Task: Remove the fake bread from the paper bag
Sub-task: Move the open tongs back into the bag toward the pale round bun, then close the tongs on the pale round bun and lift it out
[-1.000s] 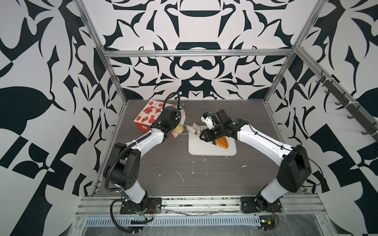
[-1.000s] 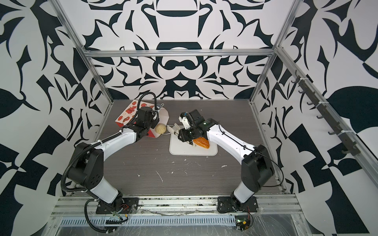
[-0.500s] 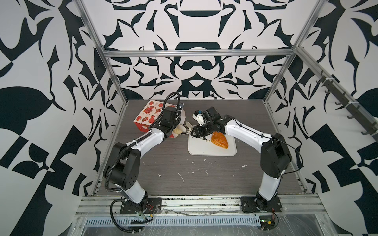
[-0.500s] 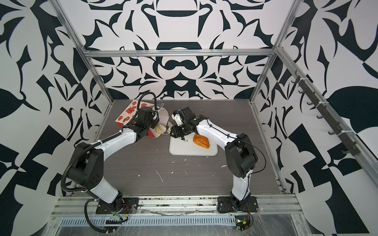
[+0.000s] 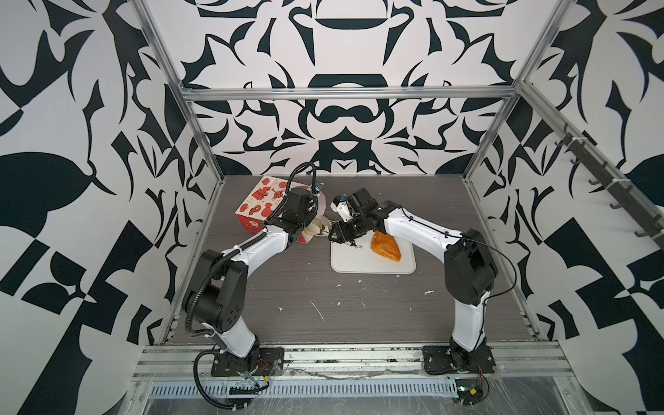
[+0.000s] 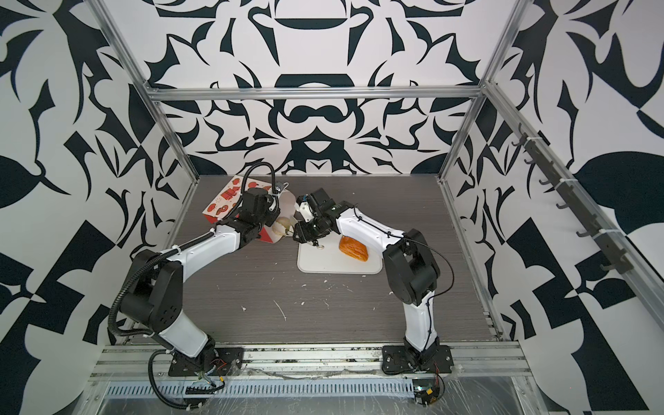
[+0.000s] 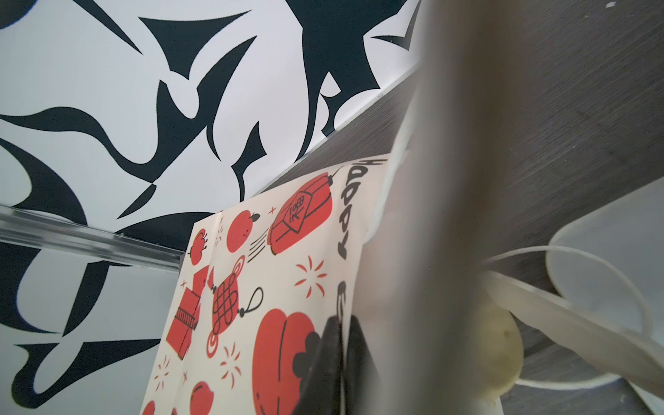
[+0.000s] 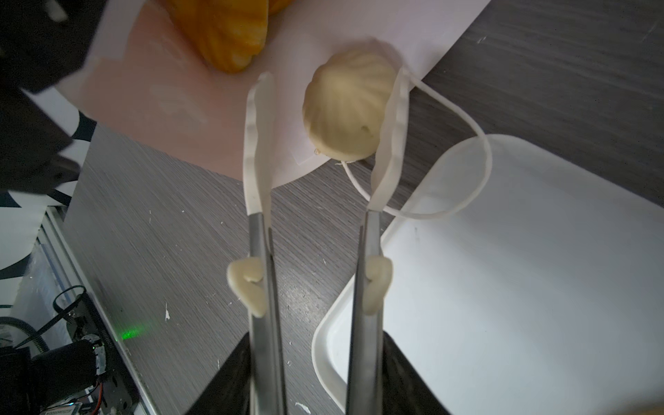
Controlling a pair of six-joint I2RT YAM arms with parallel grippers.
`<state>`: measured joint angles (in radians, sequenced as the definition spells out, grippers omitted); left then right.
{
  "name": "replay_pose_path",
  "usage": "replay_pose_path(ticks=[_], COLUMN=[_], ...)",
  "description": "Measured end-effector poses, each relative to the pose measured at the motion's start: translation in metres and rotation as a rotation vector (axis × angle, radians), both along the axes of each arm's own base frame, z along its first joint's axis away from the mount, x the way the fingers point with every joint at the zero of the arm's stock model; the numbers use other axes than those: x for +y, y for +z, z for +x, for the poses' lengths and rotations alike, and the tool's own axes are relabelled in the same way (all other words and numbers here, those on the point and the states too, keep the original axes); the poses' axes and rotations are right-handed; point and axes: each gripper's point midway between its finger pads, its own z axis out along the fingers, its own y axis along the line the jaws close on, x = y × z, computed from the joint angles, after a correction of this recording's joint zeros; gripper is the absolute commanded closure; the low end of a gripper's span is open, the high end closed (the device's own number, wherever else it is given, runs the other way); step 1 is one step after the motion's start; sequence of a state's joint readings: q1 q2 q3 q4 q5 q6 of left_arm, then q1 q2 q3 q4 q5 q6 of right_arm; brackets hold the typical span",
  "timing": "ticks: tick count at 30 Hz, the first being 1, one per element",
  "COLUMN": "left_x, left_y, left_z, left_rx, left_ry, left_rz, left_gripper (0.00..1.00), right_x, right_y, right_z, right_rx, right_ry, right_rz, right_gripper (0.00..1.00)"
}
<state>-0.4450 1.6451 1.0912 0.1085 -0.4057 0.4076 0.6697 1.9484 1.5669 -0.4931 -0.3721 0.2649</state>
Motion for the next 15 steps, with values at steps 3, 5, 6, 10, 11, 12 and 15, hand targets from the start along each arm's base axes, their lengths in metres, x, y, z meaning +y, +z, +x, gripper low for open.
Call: replay_pose_path(ticks=[3,5,6,10,11,12,15], left_x=[0.000,0.000,0.000,0.000,0.000,0.000,0.000], left_y=[0.000,0.000,0.000,0.000,0.000,0.000,0.000], left_z=[0.000,0.000,0.000,0.000,0.000,0.000,0.000], left_rx=[0.000,0.000,0.000,0.000,0.000,0.000,0.000], left_ry=[0.000,0.000,0.000,0.000,0.000,0.000,0.000], left_rz=[0.000,0.000,0.000,0.000,0.000,0.000,0.000], left_gripper=[0.93,0.93,0.93,0.93,0.93,0.93,0.93], right_x=[0.002,0.004,0.004,0.007,0.008,0.008,0.008], right_y=[-0.003,-0.005,-0.005,-0.012,-0.014,-0.017,-0.025], right_z=[-0.002,-0.002,-0.003,-0.005,-0.005,-0.006,-0.008], right_rx=[0.006,0.008,0.007,0.006,0.007,0.008,0.018], right_ry=[0.010,0.016,0.019,0.033,0.036,0.039,0.043], right_rz=[-0.009,-0.016,-0.019,-0.045,-0.054,-0.064,-0.093], right_gripper=[0.47,0.47,0.47,0.49,0.49,0.49,0.54])
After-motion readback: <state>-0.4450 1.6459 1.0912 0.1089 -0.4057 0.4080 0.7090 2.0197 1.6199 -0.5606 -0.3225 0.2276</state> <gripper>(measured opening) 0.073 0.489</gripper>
